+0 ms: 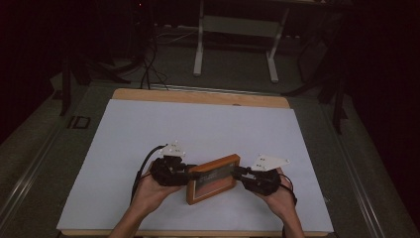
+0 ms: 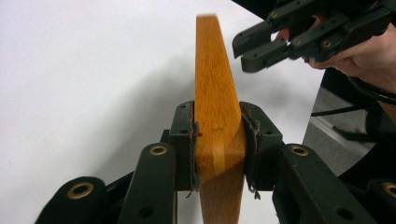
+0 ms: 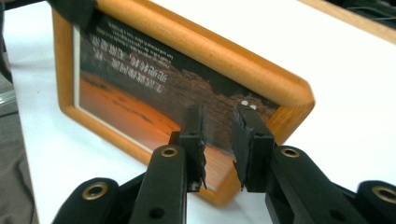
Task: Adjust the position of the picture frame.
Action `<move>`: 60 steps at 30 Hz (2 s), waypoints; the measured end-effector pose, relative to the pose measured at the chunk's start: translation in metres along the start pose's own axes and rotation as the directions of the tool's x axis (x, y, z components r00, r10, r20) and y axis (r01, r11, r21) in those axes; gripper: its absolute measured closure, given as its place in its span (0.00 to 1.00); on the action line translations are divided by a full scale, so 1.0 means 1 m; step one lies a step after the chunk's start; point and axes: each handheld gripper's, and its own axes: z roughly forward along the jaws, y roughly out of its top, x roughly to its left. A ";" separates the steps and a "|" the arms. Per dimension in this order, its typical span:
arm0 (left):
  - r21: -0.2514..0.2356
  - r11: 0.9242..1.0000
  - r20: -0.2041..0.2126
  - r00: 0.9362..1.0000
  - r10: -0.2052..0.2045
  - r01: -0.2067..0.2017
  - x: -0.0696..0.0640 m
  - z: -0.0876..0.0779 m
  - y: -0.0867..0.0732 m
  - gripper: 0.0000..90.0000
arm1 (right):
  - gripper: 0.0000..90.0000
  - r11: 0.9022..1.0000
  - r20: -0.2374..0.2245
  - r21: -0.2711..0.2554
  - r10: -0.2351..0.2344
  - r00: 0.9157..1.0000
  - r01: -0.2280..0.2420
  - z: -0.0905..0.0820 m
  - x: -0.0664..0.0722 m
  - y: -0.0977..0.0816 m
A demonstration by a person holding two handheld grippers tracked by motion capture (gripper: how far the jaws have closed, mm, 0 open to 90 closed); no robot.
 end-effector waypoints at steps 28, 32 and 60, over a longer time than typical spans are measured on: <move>-0.073 0.938 0.040 0.939 0.342 -0.339 -0.020 0.028 0.055 0.76 | 0.34 0.992 0.010 -0.070 -0.106 0.994 0.106 0.002 -0.005 0.031; -0.079 0.936 0.050 0.937 0.347 -0.343 -0.020 0.033 0.060 0.76 | 0.40 0.989 -0.037 -0.059 -0.135 0.990 0.132 0.005 -0.002 0.031; -0.233 0.970 -0.009 0.998 0.070 -0.070 0.029 0.016 0.015 0.38 | 0.76 0.990 -0.060 -0.044 -0.140 0.988 0.137 -0.018 -0.017 0.018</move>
